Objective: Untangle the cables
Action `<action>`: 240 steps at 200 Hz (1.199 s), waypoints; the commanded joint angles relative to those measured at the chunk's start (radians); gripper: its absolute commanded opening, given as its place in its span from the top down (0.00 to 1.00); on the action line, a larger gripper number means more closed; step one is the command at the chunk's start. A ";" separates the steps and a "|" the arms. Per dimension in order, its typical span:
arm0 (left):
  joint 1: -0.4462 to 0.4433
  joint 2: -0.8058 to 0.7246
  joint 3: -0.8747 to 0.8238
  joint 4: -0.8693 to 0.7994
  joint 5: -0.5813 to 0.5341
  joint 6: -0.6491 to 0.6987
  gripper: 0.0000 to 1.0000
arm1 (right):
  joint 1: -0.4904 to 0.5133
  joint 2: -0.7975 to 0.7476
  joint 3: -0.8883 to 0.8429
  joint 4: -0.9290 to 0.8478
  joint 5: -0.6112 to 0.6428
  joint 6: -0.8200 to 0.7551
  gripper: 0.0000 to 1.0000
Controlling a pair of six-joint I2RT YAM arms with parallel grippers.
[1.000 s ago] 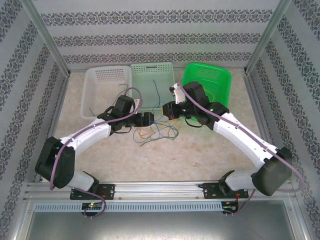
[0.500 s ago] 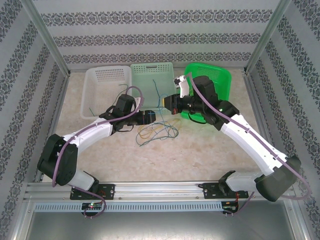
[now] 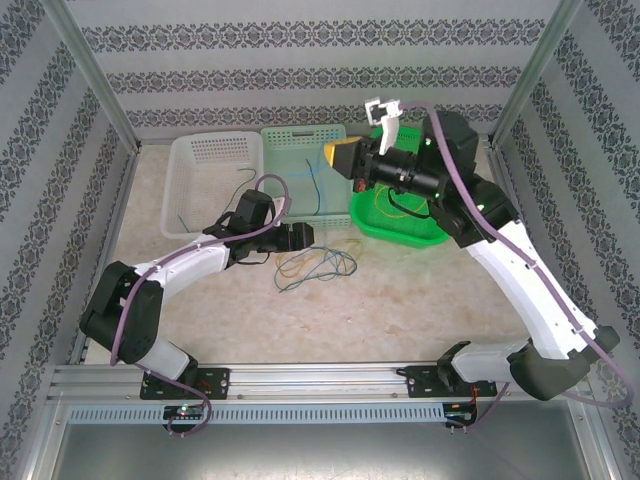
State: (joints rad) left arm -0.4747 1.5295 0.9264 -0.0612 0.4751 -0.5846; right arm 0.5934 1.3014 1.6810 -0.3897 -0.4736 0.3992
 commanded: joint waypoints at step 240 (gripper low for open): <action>-0.048 -0.197 -0.116 0.265 -0.085 0.016 0.14 | -0.043 0.215 0.484 0.083 -0.113 0.048 1.00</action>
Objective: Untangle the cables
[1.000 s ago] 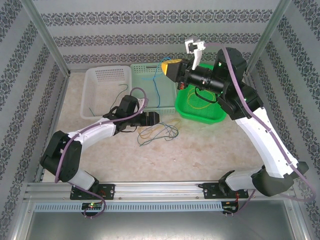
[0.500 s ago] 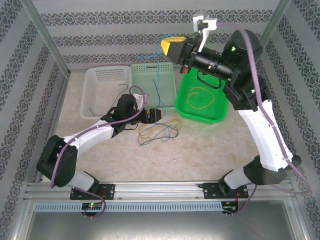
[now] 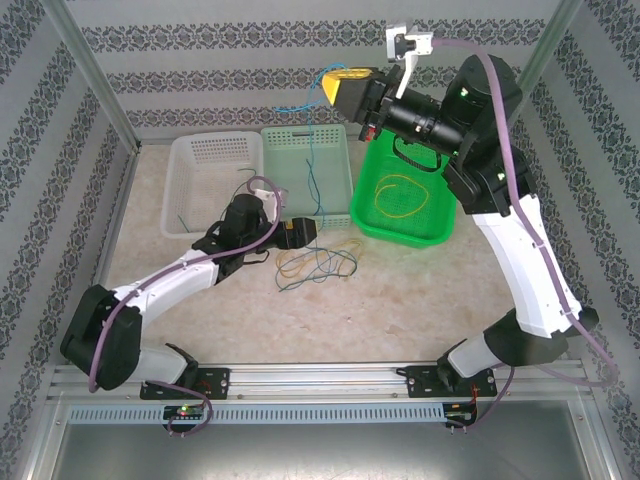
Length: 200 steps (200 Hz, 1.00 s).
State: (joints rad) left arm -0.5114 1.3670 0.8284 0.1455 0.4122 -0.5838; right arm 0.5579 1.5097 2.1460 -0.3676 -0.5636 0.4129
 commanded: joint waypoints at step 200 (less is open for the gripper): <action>-0.012 -0.029 0.132 0.064 -0.132 0.205 0.10 | -0.026 -0.007 -0.185 0.159 -0.107 0.132 1.00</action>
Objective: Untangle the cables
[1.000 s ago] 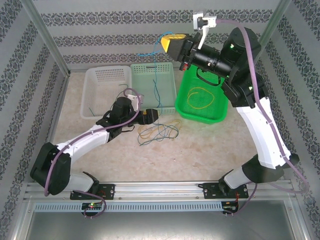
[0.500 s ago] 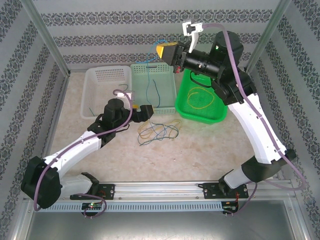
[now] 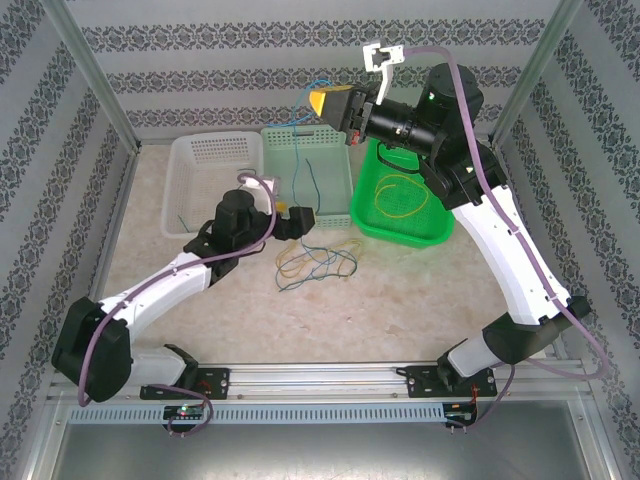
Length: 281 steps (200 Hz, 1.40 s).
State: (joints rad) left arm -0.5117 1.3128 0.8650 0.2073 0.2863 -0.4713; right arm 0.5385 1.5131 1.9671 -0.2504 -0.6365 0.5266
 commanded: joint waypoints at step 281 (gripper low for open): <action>0.182 0.658 1.037 -0.500 0.056 0.267 1.00 | -0.024 -0.075 -0.893 -0.147 0.263 0.064 0.30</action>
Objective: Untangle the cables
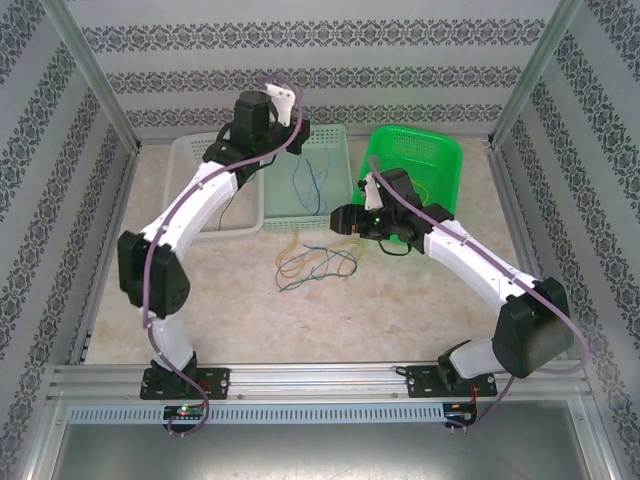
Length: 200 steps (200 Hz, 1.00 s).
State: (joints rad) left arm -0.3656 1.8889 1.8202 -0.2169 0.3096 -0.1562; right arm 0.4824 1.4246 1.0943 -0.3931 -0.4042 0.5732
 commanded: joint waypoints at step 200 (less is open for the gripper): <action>0.040 0.097 0.076 -0.267 0.013 -0.128 0.01 | 0.192 0.298 -0.017 -0.060 0.131 0.031 0.73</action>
State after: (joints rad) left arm -0.3199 2.1143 1.9888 -0.5823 0.3069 -0.2481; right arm 0.6594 1.7107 1.0405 -0.4400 -0.3099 0.6044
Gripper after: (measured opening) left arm 0.996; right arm 0.349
